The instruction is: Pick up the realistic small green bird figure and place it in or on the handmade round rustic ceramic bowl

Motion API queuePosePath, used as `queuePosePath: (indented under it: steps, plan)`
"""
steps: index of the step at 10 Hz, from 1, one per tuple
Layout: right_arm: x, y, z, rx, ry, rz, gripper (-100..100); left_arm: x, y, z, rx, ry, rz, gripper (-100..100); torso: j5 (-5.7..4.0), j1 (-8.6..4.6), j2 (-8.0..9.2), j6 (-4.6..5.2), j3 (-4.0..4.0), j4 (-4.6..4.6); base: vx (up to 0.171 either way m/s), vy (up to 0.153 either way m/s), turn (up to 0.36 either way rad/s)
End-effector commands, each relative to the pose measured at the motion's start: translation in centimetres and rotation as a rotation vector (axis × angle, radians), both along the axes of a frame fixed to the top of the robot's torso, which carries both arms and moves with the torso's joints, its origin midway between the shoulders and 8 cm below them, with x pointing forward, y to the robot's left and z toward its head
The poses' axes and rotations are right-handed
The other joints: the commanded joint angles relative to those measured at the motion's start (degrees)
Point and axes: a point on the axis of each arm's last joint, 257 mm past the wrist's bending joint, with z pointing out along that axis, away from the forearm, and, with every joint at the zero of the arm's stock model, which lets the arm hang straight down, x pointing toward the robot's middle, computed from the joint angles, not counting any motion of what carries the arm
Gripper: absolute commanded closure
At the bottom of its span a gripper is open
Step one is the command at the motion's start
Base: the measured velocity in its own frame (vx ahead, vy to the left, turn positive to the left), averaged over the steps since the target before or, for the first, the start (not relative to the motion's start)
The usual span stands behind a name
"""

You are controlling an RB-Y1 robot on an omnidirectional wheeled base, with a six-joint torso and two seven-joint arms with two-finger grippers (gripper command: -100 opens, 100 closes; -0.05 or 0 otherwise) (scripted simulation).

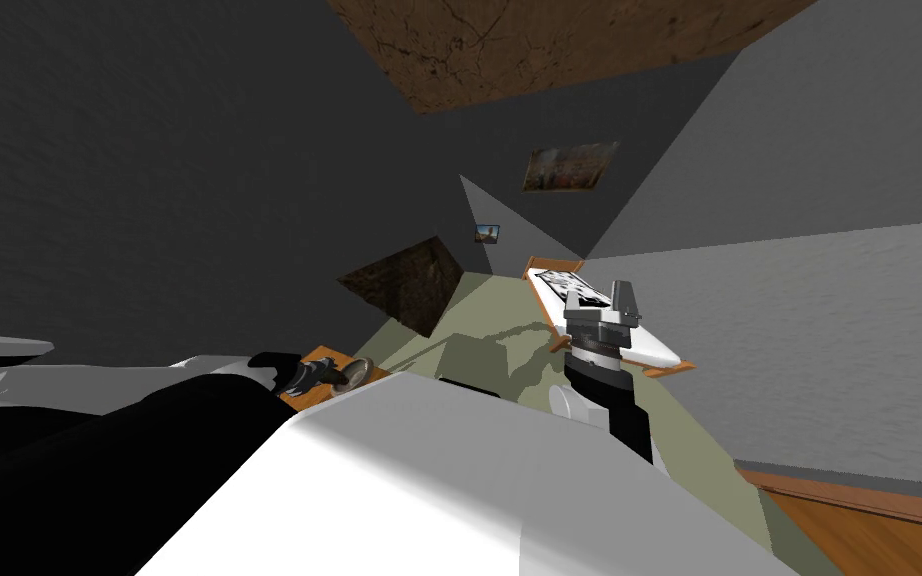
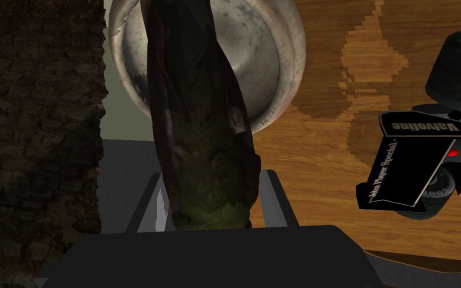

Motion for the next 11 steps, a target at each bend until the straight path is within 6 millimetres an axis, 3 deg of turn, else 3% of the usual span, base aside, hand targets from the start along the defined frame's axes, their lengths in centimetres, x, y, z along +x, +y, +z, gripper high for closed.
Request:
queuePosePath:
  steps: [1, 2, 3, 4, 8, 9, 11]
  plan:
    - [0.0, 0.0, 0.0, 0.000, 0.000, 0.000, 0, 0.2, 0.0, 0.0, -0.003, -0.008, 0.001, 100, 0.00, 0.00, 0.00, 0.00, 0.00, 0.00, -0.045, 0.002, -0.022]
    - [0.0, 0.0, 0.0, 0.000, 0.000, 0.000, 0, 0.1, 0.0, 0.0, -0.003, -0.006, 0.001, 100, -0.01, -0.02, -0.06, -0.10, -0.04, -0.04, -0.007, -0.002, 0.024]
    - [0.0, 0.0, 0.0, 0.000, 0.000, 0.000, 0, 2.0, -1.2, 0.7, -0.035, -0.052, 0.010, 100, -0.01, -0.03, -0.17, -0.12, -0.11, -0.07, -0.089, 0.011, -0.188]
    - [0.0, 0.0, 0.0, 0.000, 0.000, 0.000, 0, 2.7, -1.7, 0.9, -0.047, -0.067, 0.016, 100, 0.00, -0.04, -0.05, 0.06, -0.04, -0.02, -0.122, 0.034, -0.238]
    - [0.0, 0.0, 0.0, 0.000, 0.000, 0.000, 0, 2.7, -1.7, 0.9, -0.048, -0.069, 0.016, 100, -0.01, -0.04, -0.19, -0.13, -0.12, -0.07, -0.027, 0.008, -0.005]
    - [0.0, 0.0, 0.0, 0.000, 0.000, 0.000, 0, 2.7, -1.7, 0.9, -0.048, -0.069, 0.015, -100, -0.02, -0.04, -0.26, -0.13, -0.16, -0.10, 0.000, 0.000, 0.000]
    - [0.0, 0.0, 0.0, 0.000, 0.000, 0.000, 0, 2.7, -1.7, 0.9, -0.048, -0.069, 0.015, -100, -0.02, -0.04, -0.29, -0.13, -0.19, -0.11, 0.000, 0.000, 0.000]
